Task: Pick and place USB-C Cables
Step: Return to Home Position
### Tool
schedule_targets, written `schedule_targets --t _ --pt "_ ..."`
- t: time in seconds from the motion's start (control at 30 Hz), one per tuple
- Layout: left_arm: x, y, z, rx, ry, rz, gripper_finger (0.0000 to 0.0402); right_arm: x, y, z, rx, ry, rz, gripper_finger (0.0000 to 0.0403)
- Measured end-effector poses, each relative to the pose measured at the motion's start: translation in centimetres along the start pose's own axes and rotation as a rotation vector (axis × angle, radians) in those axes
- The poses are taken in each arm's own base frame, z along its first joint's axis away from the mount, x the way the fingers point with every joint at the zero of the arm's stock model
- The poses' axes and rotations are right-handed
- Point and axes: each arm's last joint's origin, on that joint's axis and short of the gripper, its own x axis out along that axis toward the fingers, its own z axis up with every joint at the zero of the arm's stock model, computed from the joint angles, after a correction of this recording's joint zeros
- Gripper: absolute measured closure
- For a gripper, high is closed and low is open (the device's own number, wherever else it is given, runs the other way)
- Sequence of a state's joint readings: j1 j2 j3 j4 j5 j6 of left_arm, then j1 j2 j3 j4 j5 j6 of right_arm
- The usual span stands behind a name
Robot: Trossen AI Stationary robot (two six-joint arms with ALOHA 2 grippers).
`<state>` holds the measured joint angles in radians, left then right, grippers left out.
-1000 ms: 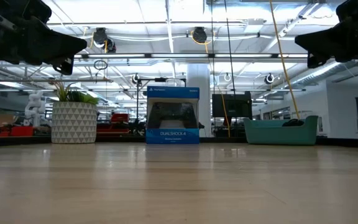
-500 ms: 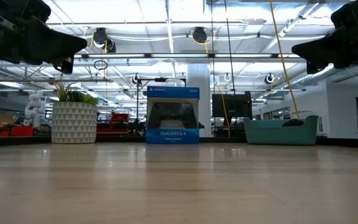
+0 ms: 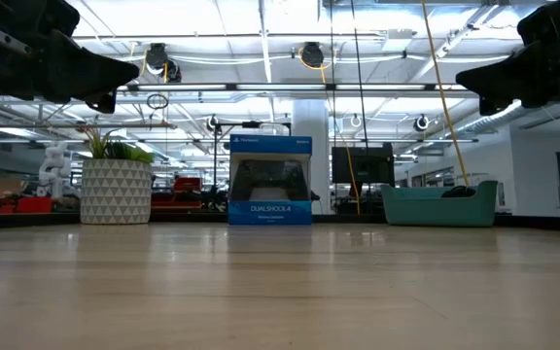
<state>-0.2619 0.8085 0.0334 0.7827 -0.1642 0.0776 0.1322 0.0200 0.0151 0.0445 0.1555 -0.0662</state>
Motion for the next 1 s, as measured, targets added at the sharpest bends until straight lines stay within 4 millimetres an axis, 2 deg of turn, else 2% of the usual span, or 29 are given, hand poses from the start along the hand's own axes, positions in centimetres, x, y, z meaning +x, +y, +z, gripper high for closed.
schedule_targets --t 0.2,0.57,0.77,1.0 --pt "-0.2 1.0 -1.0 -0.003 0.05 0.056 0.0394 0.0 0.0 0.1 0.001 -0.008 -0.001 0.0399" --pt "-0.3 2.7 -0.6 -0.029 -0.003 0.04 0.0394 0.0 0.0 0.1 0.001 -0.012 -0.001 0.0399" --pt "-0.7 2.8 0.1 -0.026 -0.055 0.039 0.0394 0.0 0.0 0.1 0.002 -0.015 -0.001 0.0399" --pt "-1.6 2.8 0.2 -0.015 -0.037 0.038 0.0394 0.0 0.0 0.2 0.002 -0.016 -0.001 0.0399"
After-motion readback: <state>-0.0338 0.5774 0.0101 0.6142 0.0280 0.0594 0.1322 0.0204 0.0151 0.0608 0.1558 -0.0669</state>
